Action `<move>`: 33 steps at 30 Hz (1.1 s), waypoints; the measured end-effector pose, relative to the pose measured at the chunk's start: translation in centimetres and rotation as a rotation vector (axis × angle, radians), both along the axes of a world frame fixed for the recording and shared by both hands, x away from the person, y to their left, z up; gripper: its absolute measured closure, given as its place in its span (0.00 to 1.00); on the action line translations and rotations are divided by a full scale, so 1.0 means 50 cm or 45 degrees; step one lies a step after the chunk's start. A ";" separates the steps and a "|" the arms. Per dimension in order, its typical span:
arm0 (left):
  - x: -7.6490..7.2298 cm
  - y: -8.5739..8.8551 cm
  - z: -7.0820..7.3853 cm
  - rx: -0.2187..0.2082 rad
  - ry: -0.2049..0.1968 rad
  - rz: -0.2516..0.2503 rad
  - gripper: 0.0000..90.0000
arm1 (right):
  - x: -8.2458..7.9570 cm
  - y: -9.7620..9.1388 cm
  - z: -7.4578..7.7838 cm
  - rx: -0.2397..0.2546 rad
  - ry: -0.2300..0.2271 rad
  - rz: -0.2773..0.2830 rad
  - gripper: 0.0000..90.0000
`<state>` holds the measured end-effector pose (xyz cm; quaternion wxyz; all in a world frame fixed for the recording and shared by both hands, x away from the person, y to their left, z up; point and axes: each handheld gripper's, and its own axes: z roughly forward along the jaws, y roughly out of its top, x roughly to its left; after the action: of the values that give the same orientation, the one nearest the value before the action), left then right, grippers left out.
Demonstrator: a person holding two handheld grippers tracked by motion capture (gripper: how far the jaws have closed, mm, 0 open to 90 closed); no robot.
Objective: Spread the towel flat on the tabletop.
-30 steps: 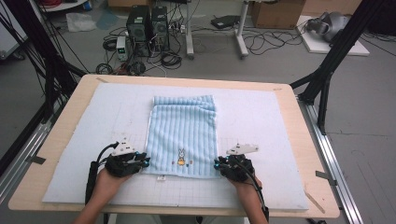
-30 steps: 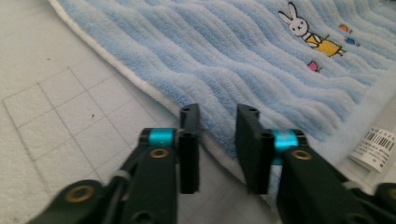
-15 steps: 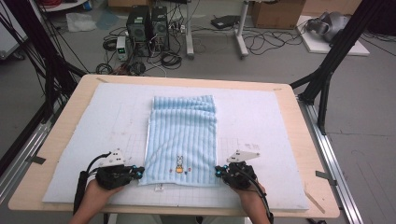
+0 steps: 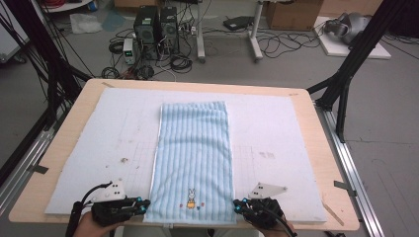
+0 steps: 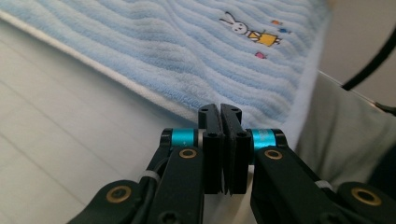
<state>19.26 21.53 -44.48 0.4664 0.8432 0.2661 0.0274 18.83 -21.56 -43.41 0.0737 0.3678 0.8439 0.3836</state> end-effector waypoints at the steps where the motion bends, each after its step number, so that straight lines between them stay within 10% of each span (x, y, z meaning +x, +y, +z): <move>1: -0.007 0.003 0.000 -0.015 0.010 -0.019 0.97 | -0.007 -0.001 0.001 0.004 0.006 -0.001 0.98; 4: -0.015 0.015 0.000 -0.033 -0.001 -0.046 0.95 | -0.022 -0.003 0.004 0.002 0.017 -0.001 0.96; 9: 0.021 0.024 0.008 -0.094 -0.008 0.167 0.53 | 0.006 0.000 0.005 -0.018 -0.031 -0.080 0.78; 20: 0.176 0.016 0.036 -0.184 -0.053 0.435 0.55 | 0.134 0.063 -0.016 -0.002 -0.052 -0.063 0.72; 26: 0.205 0.014 0.032 -0.204 -0.033 0.464 0.55 | 0.136 0.061 -0.019 -0.062 -0.071 0.011 0.96; 33: 0.221 0.010 0.027 -0.188 -0.014 0.437 0.55 | 0.102 0.039 -0.006 -0.094 0.010 0.177 0.91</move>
<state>30.30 22.00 -43.14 0.5170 0.7486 0.4048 0.0918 23.94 -19.63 -43.72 0.0571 0.3067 0.8813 0.3551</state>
